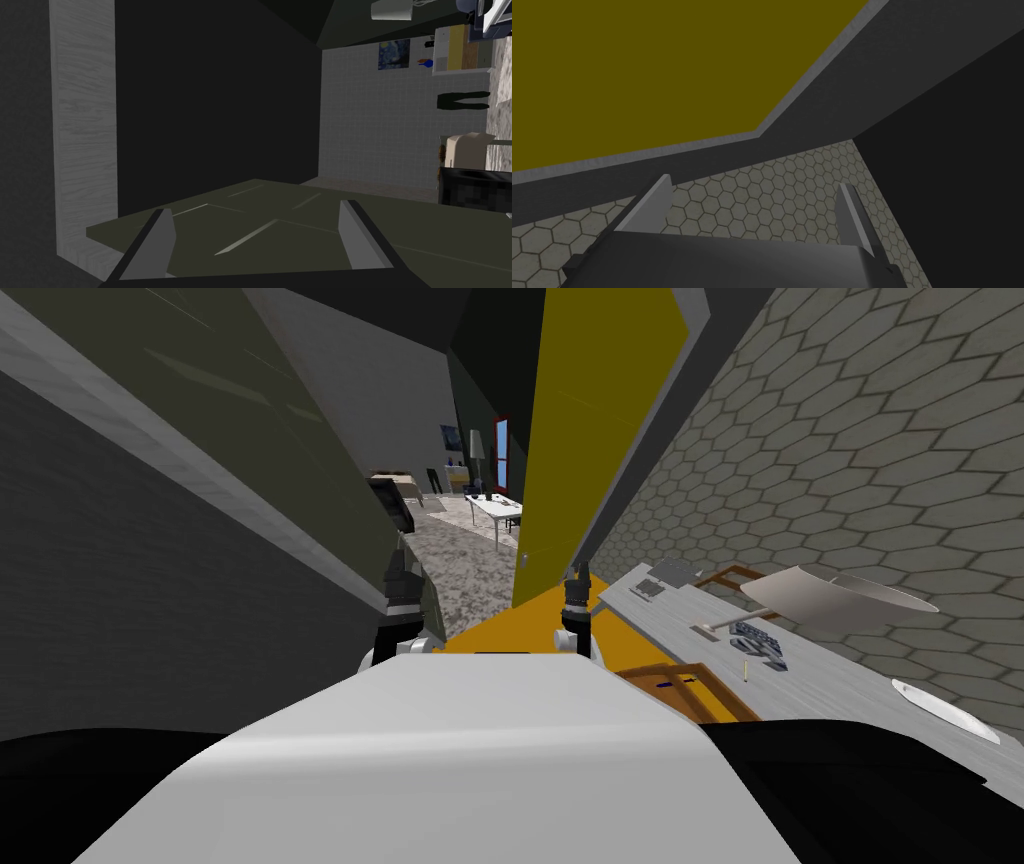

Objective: Push the door open

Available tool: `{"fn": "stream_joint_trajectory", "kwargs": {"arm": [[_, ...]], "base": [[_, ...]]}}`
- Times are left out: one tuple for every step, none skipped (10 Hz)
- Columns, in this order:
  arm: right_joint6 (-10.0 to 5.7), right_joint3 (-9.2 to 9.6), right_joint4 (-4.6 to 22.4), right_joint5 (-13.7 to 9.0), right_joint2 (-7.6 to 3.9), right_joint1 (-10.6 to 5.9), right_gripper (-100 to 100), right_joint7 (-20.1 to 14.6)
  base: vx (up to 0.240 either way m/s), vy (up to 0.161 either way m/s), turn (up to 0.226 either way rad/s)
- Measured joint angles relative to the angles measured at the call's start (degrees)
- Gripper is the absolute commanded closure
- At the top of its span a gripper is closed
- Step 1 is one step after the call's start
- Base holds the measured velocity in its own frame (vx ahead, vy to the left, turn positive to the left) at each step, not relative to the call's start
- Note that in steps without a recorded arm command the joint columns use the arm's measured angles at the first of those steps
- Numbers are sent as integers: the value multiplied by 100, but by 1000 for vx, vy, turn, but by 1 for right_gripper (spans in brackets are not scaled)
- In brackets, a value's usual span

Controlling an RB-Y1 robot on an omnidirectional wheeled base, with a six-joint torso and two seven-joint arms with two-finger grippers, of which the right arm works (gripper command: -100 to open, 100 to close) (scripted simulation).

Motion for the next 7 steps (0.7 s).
{"fn": "stream_joint_trajectory", "kwargs": {"arm": [[-10, 0, 171, 8, -27, -108, -100, -38], [4, 3, 307, 13, -35, -164, -100, -57], [-29, 8, 469, 17, -60, -215, -100, -87], [-28, 22, 595, 31, -50, -273, -100, -91], [-59, 32, 765, 42, -60, -347, -100, -106], [-78, 39, 898, 49, -61, -387, -100, -118], [-95, 43, 1031, 53, -86, -442, -100, -149]], "base": [[58, -71, 65], [51, -52, 62], [41, -42, 42], [47, -60, 101], [39, -50, 53], [31, -58, 98], [33, -52, 49]]}}
